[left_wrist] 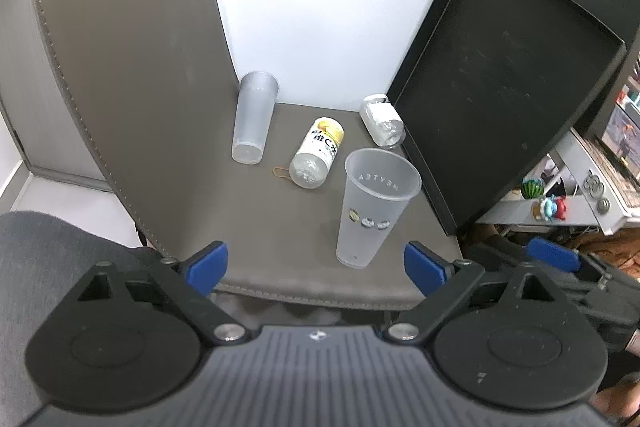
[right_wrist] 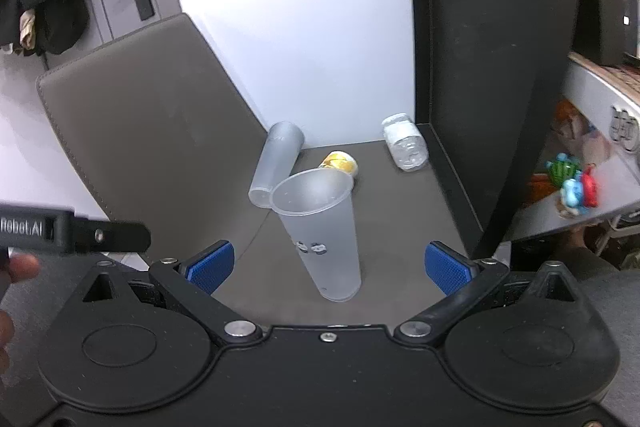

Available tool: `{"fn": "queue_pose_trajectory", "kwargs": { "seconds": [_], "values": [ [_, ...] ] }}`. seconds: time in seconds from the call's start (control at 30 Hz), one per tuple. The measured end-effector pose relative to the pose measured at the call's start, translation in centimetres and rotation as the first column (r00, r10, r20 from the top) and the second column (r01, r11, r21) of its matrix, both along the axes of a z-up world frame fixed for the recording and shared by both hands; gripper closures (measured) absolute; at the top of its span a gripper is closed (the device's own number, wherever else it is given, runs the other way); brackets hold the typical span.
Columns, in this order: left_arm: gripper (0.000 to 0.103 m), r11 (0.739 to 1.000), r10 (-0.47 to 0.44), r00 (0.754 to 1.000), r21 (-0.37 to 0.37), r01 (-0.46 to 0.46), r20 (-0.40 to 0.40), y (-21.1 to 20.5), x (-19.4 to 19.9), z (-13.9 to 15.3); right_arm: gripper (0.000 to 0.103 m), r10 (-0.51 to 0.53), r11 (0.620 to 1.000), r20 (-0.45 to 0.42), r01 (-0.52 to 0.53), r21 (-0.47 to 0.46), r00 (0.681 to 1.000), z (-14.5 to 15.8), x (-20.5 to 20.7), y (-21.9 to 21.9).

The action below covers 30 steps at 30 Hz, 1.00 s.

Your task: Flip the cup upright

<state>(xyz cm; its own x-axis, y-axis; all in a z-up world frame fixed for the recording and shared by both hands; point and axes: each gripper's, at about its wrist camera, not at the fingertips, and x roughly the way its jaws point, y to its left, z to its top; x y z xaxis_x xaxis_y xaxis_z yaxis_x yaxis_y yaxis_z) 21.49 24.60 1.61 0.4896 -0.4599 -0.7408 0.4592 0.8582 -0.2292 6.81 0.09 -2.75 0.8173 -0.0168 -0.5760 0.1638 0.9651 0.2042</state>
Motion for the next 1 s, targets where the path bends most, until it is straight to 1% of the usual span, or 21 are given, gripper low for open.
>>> {"fn": "queue_pose_trajectory", "kwargs": {
  "seconds": [0.1, 0.23, 0.3, 0.4, 0.53, 0.7, 1.0],
  "values": [
    [0.008, 1.0, 0.004, 1.0, -0.004, -0.004, 0.005, 0.5, -0.8, 0.1, 0.0, -0.008, 1.0, 0.029, 0.008, -0.003, 1.0, 0.5, -1.1, 0.0],
    [0.007, 1.0, -0.002, 1.0, 0.006, 0.002, 0.022, 0.7, -1.8, 0.2, 0.0, -0.011, 1.0, 0.04, 0.011, -0.014, 0.999, 1.2, -2.0, 0.0],
    [0.007, 1.0, -0.004, 1.0, 0.004, 0.004, 0.021, 0.8, -2.2, 0.3, 0.0, -0.017, 1.0, 0.03, 0.018, -0.019, 0.999, 1.5, -2.3, 0.0],
    [0.007, 1.0, -0.013, 1.0, -0.017, 0.013, -0.004, 1.2, -2.6, 0.4, 0.0, -0.011, 1.0, 0.018, 0.011, -0.01, 1.0, 2.1, -2.7, -0.2],
    [0.007, 1.0, -0.02, 1.0, 0.002, 0.019, 0.016, 1.7, -3.3, 0.9, 0.0, 0.011, 1.0, -0.005, -0.011, -0.009, 1.0, 2.7, -3.0, -0.1],
    [0.007, 0.999, -0.029, 0.999, -0.011, 0.03, 0.015, 2.4, -3.8, 1.2, 0.0, 0.024, 1.0, -0.046, -0.024, -0.004, 0.999, 2.9, -3.5, 0.3],
    [0.007, 0.999, -0.044, 0.999, -0.013, 0.044, 0.026, 2.6, -4.4, 1.1, 0.0, 0.03, 0.999, -0.05, -0.031, -0.025, 0.998, 3.6, -4.5, 0.6]
  ]
}}
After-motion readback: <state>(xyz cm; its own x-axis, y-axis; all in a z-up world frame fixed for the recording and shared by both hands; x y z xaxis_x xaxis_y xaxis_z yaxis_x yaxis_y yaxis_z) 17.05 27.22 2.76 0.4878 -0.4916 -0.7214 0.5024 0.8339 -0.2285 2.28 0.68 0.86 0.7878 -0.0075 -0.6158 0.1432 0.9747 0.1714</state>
